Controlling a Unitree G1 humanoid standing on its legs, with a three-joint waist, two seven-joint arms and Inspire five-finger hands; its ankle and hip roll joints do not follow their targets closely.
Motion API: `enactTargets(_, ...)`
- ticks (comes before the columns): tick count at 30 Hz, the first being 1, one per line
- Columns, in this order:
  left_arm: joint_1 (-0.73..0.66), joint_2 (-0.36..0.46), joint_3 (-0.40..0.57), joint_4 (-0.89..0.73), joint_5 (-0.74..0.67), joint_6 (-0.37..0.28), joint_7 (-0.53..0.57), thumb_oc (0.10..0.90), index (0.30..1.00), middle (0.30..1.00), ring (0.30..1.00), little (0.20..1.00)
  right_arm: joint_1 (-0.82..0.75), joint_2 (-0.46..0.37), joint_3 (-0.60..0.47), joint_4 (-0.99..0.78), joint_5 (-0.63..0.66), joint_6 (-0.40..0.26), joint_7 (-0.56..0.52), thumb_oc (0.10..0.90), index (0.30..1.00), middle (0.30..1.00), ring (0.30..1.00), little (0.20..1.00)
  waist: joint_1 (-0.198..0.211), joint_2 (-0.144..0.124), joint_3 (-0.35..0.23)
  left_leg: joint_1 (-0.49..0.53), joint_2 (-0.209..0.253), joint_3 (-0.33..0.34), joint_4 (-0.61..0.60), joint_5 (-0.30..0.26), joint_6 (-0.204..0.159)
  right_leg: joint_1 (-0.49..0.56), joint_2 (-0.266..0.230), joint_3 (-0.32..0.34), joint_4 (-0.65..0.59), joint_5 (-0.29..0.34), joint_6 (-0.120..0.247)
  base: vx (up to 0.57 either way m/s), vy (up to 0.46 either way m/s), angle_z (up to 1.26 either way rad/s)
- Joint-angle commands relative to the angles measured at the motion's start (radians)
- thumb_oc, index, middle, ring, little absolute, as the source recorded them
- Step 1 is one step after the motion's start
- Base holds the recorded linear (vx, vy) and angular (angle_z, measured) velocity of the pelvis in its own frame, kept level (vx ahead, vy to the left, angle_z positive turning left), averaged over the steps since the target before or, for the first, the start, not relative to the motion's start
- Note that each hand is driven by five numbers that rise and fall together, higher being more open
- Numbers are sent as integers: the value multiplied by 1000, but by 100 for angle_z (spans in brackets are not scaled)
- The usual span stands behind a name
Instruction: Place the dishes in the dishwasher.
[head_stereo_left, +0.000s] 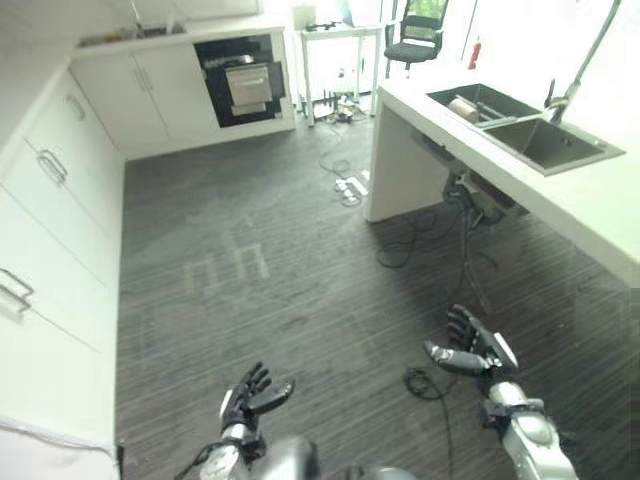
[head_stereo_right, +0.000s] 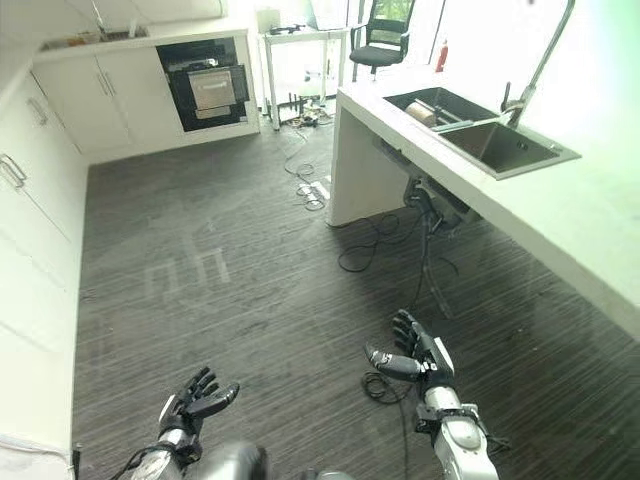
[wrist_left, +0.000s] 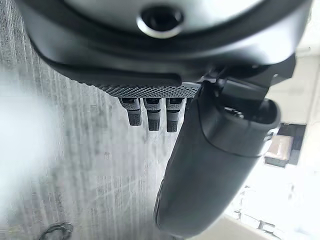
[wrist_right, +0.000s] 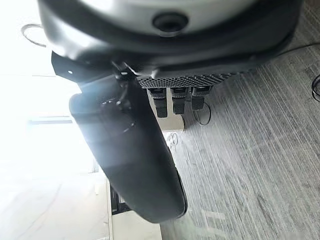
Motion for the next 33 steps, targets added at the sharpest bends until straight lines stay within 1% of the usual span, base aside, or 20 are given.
enactTargets(1, -4, 40, -28, -118, -11, -75, -16, 800, 900, 900, 900, 900, -18, -48, -19, -154, 9, -73, 13, 800, 900, 900, 900, 900, 17, 67, -42, 228, 34, 54, -483, 112, -28, -58, 13, -14, 39, 38, 162, 430, 223, -59)
enactTargets(3, 27, 48, -16, -159, -44, -76, -6, 800, 900, 900, 900, 900, -5, -52, -9, -174, -7, -82, 24, 800, 900, 900, 900, 900, 37, 118, -52, 77, 103, -10, -483, 25, -43, -33, 68, 17, 39, 1, 166, 461, 259, -45)
enactTargets(6, 30, 43, 4, -162, -46, -105, -20, 800, 900, 900, 900, 900, 7, -60, -17, -188, -28, -103, 36, 800, 900, 900, 900, 900, 47, 132, -55, 8, 133, -4, -483, 17, -55, 9, 81, 16, 39, -43, 165, 355, 164, -62)
enactTargets(11, 19, 63, 23, -203, -40, -108, -13, 800, 900, 900, 900, 900, 20, -74, -35, -256, -21, -84, 65, 800, 900, 900, 900, 900, 38, 142, -75, 50, 120, 17, -483, -26, -33, 76, 62, 17, 39, -80, 180, 372, 197, -27)
enactTargets(12, 14, 74, 14, -210, -32, -105, -5, 800, 900, 900, 900, 900, 23, -76, -34, -267, -17, -80, 59, 800, 900, 900, 900, 900, 42, 135, -91, 84, 92, 16, -483, -45, -9, 113, 50, 28, 39, -81, 193, 579, 311, -38)
enactTargets(13, 12, 87, 8, -229, -11, -90, -3, 800, 900, 900, 900, 900, 24, -70, -36, -282, -10, -67, 46, 800, 900, 900, 900, 900, 44, 108, -107, 122, 42, 12, -483, -78, 23, 145, 14, 29, 39, -25, 228, 564, 319, -17)
enactTargets(15, 2, 100, -3, -239, 0, -89, -18, 800, 900, 900, 900, 900, 18, -61, -38, -293, -15, -63, 35, 800, 900, 900, 900, 900, 42, 101, -125, 138, 22, 14, -483, -97, 47, 141, -4, 23, 39, 53, 254, 333, 218, -2)
enactTargets(16, -8, 109, -15, -244, 22, -83, -36, 800, 900, 900, 900, 900, 13, -51, -35, -298, -22, -60, 28, 800, 900, 900, 900, 900, 38, 98, -133, 150, 4, 9, -483, -109, 61, 155, -14, 16, 39, 122, 272, 264, 181, 16)
enactTargets(17, -13, 114, -23, -244, 54, -79, -40, 800, 900, 900, 900, 900, 9, -45, -33, -299, -25, -58, 25, 800, 900, 900, 900, 900, 36, 98, -136, 156, -4, 5, -483, -113, 67, 163, -15, 13, 39, 159, 280, 291, 192, 22)
enactTargets(18, -19, 131, -45, -251, 115, -83, -33, 800, 900, 900, 900, 900, 1, -40, -28, -305, -29, -54, 22, 800, 900, 900, 900, 900, 29, 104, -140, 170, -14, -6, -483, -121, 75, 175, -12, 7, 39, 238, 295, 251, 180, 29)
enactTargets(19, -25, 147, -65, -267, 122, -87, -45, 800, 900, 900, 900, 900, 1, -37, -27, -311, -31, -54, 24, 800, 900, 900, 900, 900, 25, 114, -137, 181, -19, -16, -483, -130, 83, 165, -10, 3, 119, 294, 307, 256, 219, 23)
enactTargets(21, -35, 172, -92, -335, 136, -79, -72, 800, 900, 900, 900, 900, 12, -32, -21, -354, -36, -44, 28, 800, 900, 900, 900, 900, 21, 149, -124, 218, -15, -27, -483, -159, 105, 37, 0, 0, 421, 347, 316, 184, 219, 14)
enactTargets(22, -35, 172, -93, -335, 137, -78, -72, 800, 900, 900, 900, 900, 12, -32, -21, -354, -36, -44, 28, 800, 900, 900, 900, 900, 22, 147, -126, 216, -16, -25, -483, -158, 105, 32, -2, 2, 425, 345, 316, 225, 238, -5)
enactTargets(23, -41, 195, -109, -403, 110, -71, -63, 800, 900, 900, 900, 900, 13, -32, -4, -366, -43, -58, 35, 800, 900, 900, 900, 900, 3, 169, -98, 264, -15, -30, -483, -183, 114, -97, -23, -28, 489, 332, 290, 234, 149, 5)
enactTargets(24, -46, 205, -113, -426, 123, -68, -63, 800, 900, 900, 900, 900, 15, -33, 3, -366, -38, -56, 44, 800, 900, 900, 900, 900, -3, 160, -88, 280, -30, -31, -483, -190, 115, -136, -33, -46, 448, 294, 281, 260, 156, 0)
enactTargets(28, -48, 207, -113, -431, 141, -64, -69, 800, 900, 900, 900, 900, 14, -34, 5, -365, -35, -54, 49, 800, 900, 900, 900, 900, -7, 167, -89, 276, -25, -38, -483, -187, 113, -143, -27, -57, 430, 294, 275, 170, -42, 19)
enactTargets(29, -56, 266, -139, -505, 215, -47, -84, 800, 900, 900, 900, 900, 57, -88, -20, -386, 14, -63, 79, 800, 900, 900, 900, 900, -34, 103, -57, 372, -84, -51, -483, -252, 92, -228, -103, -149, 39, 304, 288, 667, -273, 48)
enactTargets(30, -46, 274, -138, -528, 218, -44, -81, 800, 900, 900, 900, 900, 71, -96, -34, -388, 22, -72, 90, 800, 900, 900, 900, 900, -57, 84, -47, 399, -100, -64, -483, -262, 87, -290, -148, -159, 39, 292, 298, 934, -411, 9)
enactTargets(31, -34, 275, -138, -549, 212, -56, -63, 800, 900, 900, 900, 900, 77, -104, -48, -385, 24, -87, 100, 800, 900, 900, 900, 900, -78, 85, -43, 441, -100, -81, -483, -293, 79, -400, -184, -143, 39, 263, 307, 425, -237, 3)
enactTargets(33, -26, 274, -132, -569, 197, -66, -45, 800, 900, 900, 900, 900, 73, -107, -54, -399, 26, -91, 95, 800, 900, 900, 900, 900, -81, 87, -42, 459, -103, -88, -483, -313, 86, -424, -194, -137, 39, 281, 306, 357, -179, 19)
